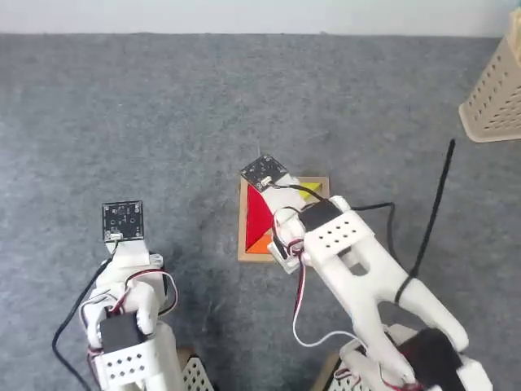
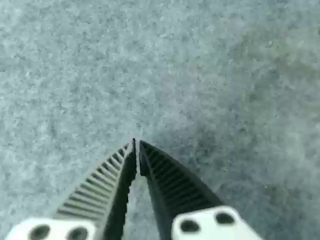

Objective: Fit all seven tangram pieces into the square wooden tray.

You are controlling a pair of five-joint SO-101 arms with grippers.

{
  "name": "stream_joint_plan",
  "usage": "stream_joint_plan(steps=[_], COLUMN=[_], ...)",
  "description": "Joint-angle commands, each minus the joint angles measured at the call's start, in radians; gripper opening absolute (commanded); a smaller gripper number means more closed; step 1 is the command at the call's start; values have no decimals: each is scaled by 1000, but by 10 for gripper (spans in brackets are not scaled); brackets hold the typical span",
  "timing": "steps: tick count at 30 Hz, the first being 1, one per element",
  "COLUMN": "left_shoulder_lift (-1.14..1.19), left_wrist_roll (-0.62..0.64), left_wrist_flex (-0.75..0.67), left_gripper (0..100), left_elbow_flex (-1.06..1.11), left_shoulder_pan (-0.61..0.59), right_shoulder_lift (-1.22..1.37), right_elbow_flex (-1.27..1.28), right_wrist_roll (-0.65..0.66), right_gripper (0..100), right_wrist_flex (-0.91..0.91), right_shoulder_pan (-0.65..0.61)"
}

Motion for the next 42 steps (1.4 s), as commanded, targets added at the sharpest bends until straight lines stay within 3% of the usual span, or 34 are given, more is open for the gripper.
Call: stream_joint_plan(steps=[1, 8, 42], left_shoulder_lift=[-14, -14, -14], left_wrist_roll=[9, 9, 9], left_wrist_flex=[6, 6, 6], left_gripper=[13, 13, 13], left_elbow_flex=[-10, -10, -10], left_shoulder_pan=[3, 3, 3], right_shoulder_lift=[42, 90, 82], right_elbow_flex=[-6, -32, -31], right_wrist_roll=[11, 12, -31], right_gripper=[6, 6, 6], right_wrist_flex=[-50, -79, -139], right_shoulder_pan=[58, 133, 196])
